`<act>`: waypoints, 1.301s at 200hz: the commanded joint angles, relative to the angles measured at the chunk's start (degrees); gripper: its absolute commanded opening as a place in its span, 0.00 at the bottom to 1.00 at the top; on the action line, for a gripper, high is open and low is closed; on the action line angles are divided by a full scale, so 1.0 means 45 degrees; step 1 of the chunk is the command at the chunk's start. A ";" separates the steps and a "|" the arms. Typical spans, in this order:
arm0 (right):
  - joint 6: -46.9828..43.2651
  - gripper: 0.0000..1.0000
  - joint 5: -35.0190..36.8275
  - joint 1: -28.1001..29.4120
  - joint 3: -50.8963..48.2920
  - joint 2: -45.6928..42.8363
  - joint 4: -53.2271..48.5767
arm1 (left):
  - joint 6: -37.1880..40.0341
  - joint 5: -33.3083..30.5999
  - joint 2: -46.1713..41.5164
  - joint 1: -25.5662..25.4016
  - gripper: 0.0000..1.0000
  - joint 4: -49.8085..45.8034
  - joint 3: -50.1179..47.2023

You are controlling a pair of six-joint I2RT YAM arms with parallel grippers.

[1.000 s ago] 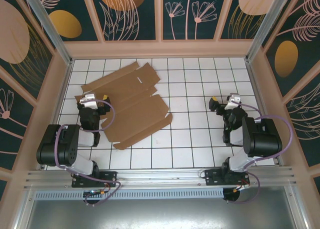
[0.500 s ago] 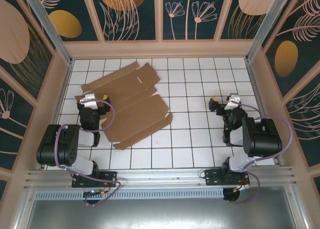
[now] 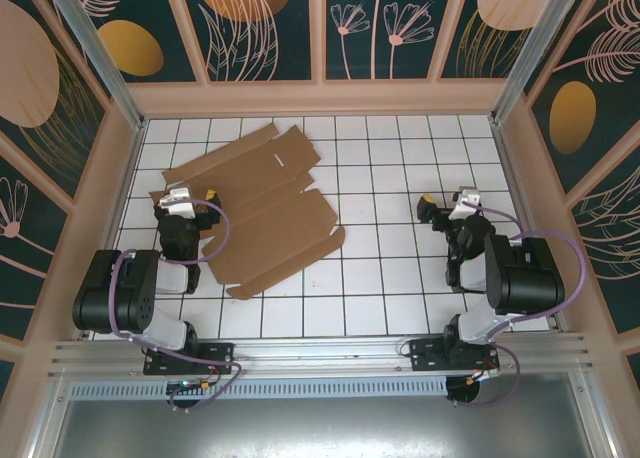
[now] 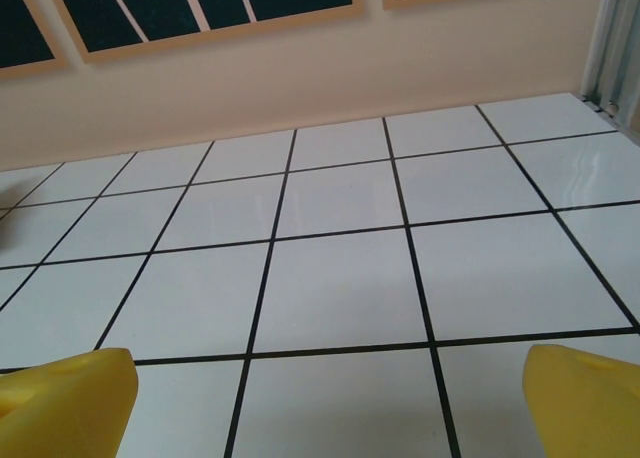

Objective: Fold the paper box

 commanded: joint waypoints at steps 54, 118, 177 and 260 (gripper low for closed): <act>-0.1568 0.99 0.4167 0.5572 0.1491 -0.5319 -0.2409 | -0.0652 0.0209 -0.5332 -0.1892 0.99 -0.4964 0.2315; 0.1348 0.99 0.4262 0.9786 0.9858 -0.5846 -1.5834 | -0.3889 -0.3728 -0.7463 -0.7318 0.99 -1.5796 0.7195; 0.6114 0.93 -0.1845 0.6947 0.9936 -0.5763 -1.4725 | -0.6221 -0.3458 -0.7549 -0.7288 0.99 -1.8341 0.7397; 0.3744 0.99 0.0939 0.9225 1.1274 0.0243 -1.7313 | -0.9600 0.0275 -0.2604 -0.5809 0.54 -1.6680 0.6552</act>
